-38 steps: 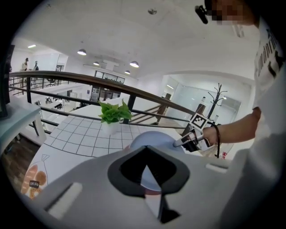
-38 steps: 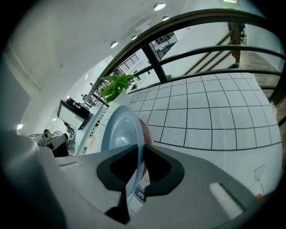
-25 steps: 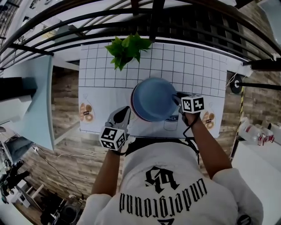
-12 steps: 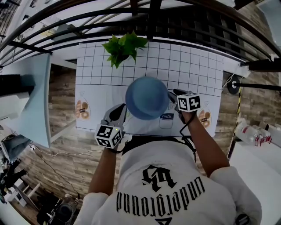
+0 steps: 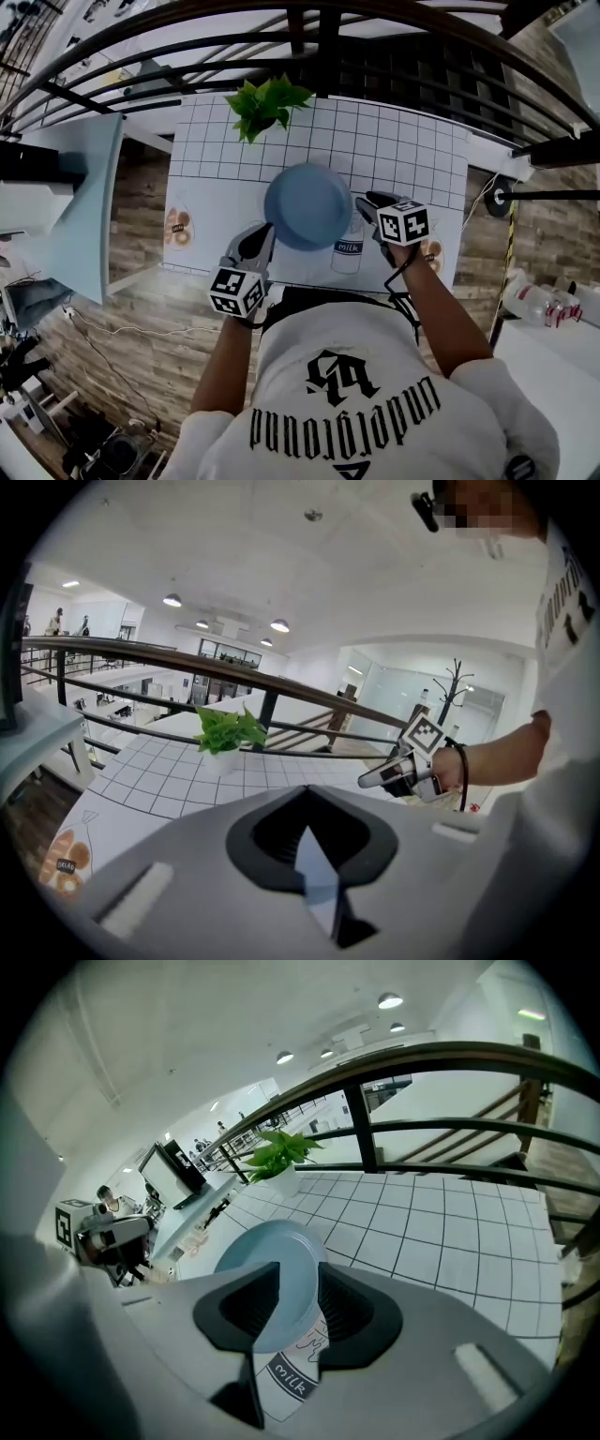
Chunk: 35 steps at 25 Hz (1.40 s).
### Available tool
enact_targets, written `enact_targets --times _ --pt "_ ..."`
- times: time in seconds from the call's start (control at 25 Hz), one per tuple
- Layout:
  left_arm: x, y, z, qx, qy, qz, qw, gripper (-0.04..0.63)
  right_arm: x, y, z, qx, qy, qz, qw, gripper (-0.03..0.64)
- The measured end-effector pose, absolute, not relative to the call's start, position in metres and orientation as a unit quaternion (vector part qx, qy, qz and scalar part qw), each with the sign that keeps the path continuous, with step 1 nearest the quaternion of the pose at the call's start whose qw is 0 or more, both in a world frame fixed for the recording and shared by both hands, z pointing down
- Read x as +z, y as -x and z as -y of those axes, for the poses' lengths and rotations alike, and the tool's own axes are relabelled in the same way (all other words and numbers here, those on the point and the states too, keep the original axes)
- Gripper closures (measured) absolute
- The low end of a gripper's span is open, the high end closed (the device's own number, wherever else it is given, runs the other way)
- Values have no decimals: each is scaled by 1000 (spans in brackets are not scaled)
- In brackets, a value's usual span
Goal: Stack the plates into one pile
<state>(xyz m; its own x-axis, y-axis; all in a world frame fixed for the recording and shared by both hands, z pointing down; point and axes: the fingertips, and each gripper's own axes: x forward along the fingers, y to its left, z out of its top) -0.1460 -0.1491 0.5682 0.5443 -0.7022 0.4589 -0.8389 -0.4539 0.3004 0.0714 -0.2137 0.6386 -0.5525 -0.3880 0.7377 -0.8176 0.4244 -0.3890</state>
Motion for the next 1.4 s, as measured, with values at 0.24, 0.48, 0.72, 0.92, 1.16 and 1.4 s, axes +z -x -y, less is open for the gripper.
enact_targets --times 0.24,0.48,0.72,0.92,1.16,1.4 --pt "538 126 137 125 -848 464 223 546 592 -78 205 340 -375 824 254 492" --pt "507 113 133 117 -853 472 187 546 546 -81 195 315 -363 849 221 492" --pt "474 100 129 110 -858 478 153 546 507 -86 185 288 -358 865 200 494" --pt "436 89 128 86 -863 478 139 546 479 -86 182 268 -346 882 175 562" --pt "402 93 127 67 -861 494 102 546 455 -82 184 244 -333 895 172 607" --pt "399 94 106 71 -854 505 108 546 443 -80 180 232 -319 904 166 614"
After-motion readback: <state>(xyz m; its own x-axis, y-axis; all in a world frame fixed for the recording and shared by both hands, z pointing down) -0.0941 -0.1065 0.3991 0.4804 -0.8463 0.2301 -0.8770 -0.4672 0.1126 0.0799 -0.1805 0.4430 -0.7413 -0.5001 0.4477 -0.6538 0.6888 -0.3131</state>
